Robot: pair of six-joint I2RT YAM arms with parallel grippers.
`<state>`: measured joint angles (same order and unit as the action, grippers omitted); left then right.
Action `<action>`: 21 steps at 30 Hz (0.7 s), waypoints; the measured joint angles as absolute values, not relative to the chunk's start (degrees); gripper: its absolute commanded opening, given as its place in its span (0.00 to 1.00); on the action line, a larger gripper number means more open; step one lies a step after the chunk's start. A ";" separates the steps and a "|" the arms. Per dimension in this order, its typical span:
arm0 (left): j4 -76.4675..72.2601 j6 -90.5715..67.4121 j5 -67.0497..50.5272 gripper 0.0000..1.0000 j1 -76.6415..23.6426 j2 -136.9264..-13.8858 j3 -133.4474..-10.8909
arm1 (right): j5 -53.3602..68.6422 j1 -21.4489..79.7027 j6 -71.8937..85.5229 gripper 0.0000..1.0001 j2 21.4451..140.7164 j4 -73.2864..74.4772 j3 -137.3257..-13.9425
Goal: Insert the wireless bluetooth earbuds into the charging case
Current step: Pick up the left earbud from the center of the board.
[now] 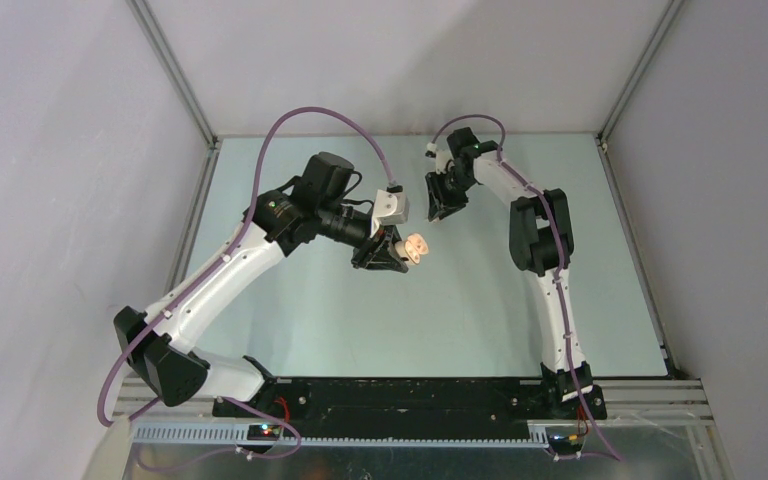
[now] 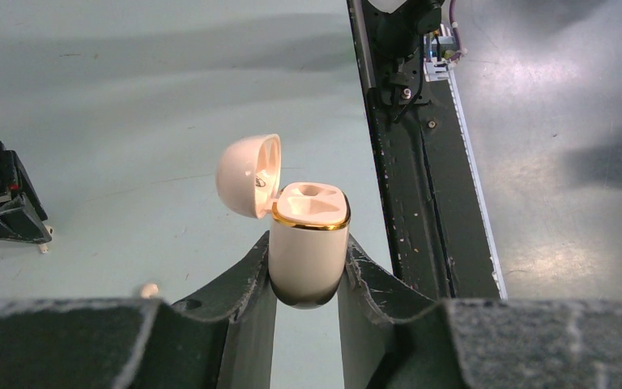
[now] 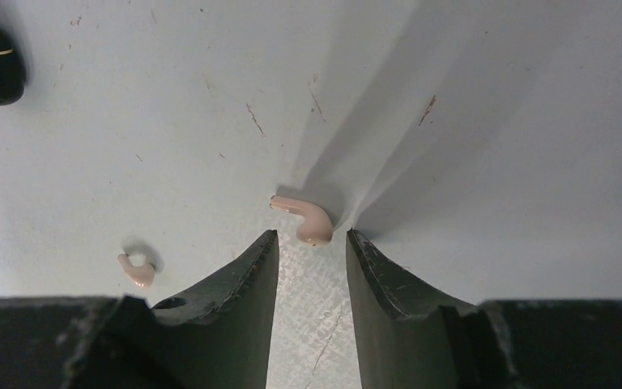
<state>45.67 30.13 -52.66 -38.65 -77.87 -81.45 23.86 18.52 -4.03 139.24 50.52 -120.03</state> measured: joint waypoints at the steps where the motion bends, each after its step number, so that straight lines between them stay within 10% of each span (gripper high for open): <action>1: 45.67 30.13 -52.66 0.00 -38.65 -77.87 -81.45 | 23.86 18.52 -3.88 0.38 139.28 50.48 -120.03; 21: 45.80 30.50 -52.66 0.00 -38.65 -77.87 -81.45 | 26.00 18.26 -2.33 0.29 140.03 49.08 -120.27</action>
